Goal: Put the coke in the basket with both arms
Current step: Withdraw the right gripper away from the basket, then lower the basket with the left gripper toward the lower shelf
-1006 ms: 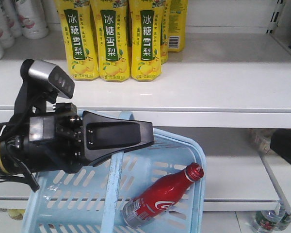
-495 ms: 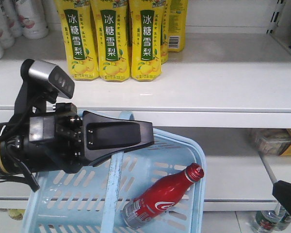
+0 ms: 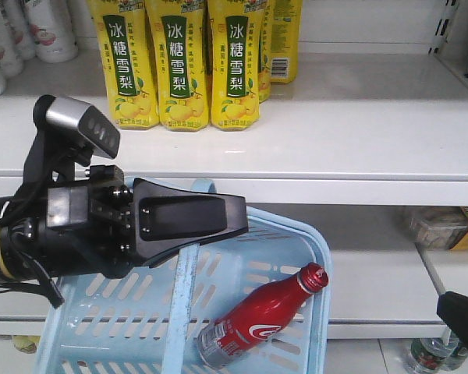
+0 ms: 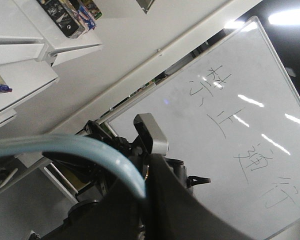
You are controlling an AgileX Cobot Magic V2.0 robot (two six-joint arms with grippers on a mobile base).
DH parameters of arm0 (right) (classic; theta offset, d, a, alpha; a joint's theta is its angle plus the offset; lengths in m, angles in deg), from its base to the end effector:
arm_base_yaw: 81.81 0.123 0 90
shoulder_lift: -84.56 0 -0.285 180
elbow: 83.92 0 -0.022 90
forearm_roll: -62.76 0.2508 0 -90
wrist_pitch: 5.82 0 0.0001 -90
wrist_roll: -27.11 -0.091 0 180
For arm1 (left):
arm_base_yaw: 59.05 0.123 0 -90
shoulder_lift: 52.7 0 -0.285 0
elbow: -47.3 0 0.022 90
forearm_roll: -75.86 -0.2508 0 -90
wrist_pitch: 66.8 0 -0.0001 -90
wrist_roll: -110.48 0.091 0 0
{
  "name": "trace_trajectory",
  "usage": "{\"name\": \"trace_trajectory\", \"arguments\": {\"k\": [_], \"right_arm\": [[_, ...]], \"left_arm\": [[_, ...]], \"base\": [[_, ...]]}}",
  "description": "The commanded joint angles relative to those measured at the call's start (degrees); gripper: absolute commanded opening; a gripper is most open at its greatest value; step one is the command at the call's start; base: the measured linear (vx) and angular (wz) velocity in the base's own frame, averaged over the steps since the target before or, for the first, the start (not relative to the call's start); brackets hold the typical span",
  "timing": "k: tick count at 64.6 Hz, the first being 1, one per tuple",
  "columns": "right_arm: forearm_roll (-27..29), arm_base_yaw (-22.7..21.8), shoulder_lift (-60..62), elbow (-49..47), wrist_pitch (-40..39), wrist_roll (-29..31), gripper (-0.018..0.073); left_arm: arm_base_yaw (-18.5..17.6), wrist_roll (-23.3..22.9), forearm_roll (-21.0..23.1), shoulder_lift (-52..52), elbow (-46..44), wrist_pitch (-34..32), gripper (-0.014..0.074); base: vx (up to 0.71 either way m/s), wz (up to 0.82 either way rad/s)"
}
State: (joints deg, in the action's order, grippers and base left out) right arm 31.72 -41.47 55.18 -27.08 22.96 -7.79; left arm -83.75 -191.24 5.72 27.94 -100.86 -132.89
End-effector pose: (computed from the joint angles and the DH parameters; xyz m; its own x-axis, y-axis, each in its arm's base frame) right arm 0.0775 0.0361 0.2690 -0.3319 -0.1250 -0.9350 -0.4131 0.9103 0.0249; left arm 0.1842 -0.1708 0.3406 -0.8608 -0.1428 -0.4886 0.5012 -0.0702 -0.8625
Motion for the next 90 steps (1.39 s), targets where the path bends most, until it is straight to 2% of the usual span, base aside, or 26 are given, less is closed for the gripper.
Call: {"name": "trace_trajectory", "arguments": {"k": [1, 53, 65, 81, 90], "right_arm": [[-1.87, -0.26, -0.26, -1.65, -3.80, 0.13, -0.0002], [-1.87, -0.26, -0.26, -1.65, -3.60, 0.13, -0.0002], [-1.87, -0.26, -0.26, -1.65, -3.60, 0.13, -0.0002], [-1.87, -0.26, -0.26, -1.65, -3.60, 0.13, -0.0002], [-1.87, -0.26, -0.26, -1.65, -3.60, 0.13, -0.0002]], "left_arm": [[-0.41, 0.86, 7.30, -1.92, -2.01, -12.58, -0.0006], [-0.41, 0.86, 7.48, -1.85, -2.01, -12.03, -0.0006], [-0.41, 0.93, 6.92, -1.91, -2.01, -7.57, -0.0006], [-0.41, 4.65, 6.42, -1.91, -2.01, -2.32, -0.0006], [-0.41, 11.92, 6.47, -1.91, -2.01, -0.14, -0.0006]], "base": [[0.00, 0.00], [0.00, 0.00], [0.00, 0.00], [0.00, 0.00], [0.00, 0.00]]}}
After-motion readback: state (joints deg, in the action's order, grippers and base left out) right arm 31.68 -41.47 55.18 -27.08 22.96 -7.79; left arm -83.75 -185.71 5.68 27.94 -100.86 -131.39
